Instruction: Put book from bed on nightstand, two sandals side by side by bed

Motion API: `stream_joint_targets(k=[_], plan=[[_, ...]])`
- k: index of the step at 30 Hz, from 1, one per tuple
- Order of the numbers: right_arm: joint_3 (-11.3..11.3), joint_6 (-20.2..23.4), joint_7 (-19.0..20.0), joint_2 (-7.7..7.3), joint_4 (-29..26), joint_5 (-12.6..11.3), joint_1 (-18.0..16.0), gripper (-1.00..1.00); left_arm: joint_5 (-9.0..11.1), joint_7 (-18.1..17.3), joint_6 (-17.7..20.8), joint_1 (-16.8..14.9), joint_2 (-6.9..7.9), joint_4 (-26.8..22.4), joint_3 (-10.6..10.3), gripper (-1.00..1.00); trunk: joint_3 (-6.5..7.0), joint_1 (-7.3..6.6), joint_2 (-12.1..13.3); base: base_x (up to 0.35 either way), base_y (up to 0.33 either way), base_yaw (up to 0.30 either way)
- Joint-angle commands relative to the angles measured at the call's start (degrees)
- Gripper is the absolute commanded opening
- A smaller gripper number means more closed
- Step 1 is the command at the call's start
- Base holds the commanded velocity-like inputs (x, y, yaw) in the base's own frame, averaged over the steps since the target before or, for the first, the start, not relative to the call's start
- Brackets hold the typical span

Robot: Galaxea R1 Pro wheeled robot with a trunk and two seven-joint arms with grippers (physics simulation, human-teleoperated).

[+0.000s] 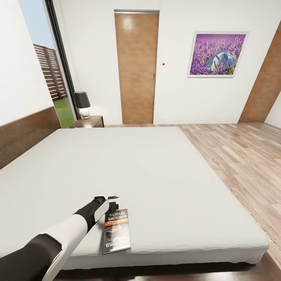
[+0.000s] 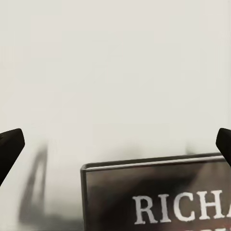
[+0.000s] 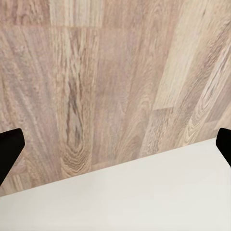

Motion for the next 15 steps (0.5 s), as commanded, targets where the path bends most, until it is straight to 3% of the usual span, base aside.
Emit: stream_joint_targets(k=[1, 15], plan=[[-0.49, -0.33, -0.18, -0.01, 0.13, 0.6, -0.03, 1.0, 0.61, 0.44, 0.2, -0.02, 0.04, -0.11, -0.44, 1.0, -0.04, 0.0, -0.02, 0.0, 0.0, 0.0], [-0.44, -0.33, -0.18, -0.01, 0.13, 0.6, -0.03, 1.0, 0.61, 0.44, 0.2, -0.01, 0.06, -0.11, -0.44, 1.0, -0.04, 0.0, -0.02, 0.0, 0.0, 0.0]])
